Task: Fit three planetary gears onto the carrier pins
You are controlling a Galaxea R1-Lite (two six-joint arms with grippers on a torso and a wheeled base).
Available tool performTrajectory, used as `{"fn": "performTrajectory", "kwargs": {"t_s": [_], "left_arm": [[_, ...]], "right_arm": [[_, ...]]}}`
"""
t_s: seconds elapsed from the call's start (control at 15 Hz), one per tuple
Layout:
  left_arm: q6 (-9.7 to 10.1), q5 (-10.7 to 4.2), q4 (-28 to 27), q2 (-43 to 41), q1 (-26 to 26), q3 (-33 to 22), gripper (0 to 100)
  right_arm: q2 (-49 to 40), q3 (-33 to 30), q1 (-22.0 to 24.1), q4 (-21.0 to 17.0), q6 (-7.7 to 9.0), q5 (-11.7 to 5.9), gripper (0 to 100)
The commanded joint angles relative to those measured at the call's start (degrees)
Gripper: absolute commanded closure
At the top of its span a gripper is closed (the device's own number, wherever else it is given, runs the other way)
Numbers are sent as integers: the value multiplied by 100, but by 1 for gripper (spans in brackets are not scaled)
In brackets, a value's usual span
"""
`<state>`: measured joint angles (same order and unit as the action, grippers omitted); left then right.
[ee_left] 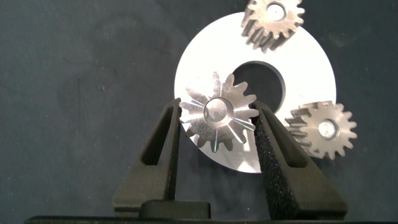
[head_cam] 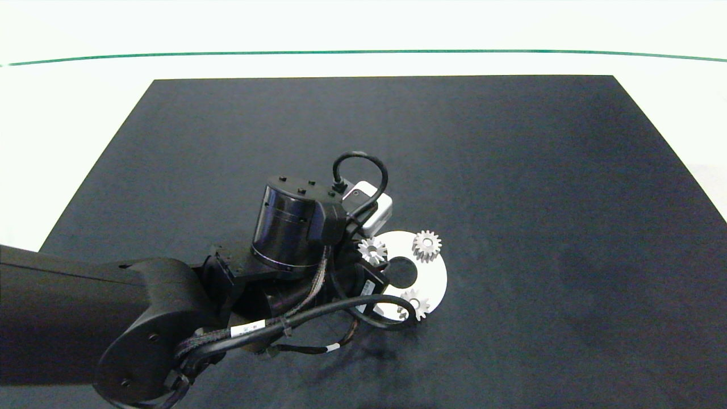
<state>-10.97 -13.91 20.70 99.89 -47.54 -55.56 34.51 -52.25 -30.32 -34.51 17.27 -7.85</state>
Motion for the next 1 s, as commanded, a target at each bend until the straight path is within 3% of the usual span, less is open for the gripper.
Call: {"fn": "performTrajectory", "kwargs": {"t_s": [0.07,1.0], "left_arm": [[-10,-7,13,57,8,11,100],[-72,-7,66,127,263,63,100]], "right_arm": [[-6,-5,0,-21,13,-6,0],[12,13,0,-21,13,-6,0]]}}
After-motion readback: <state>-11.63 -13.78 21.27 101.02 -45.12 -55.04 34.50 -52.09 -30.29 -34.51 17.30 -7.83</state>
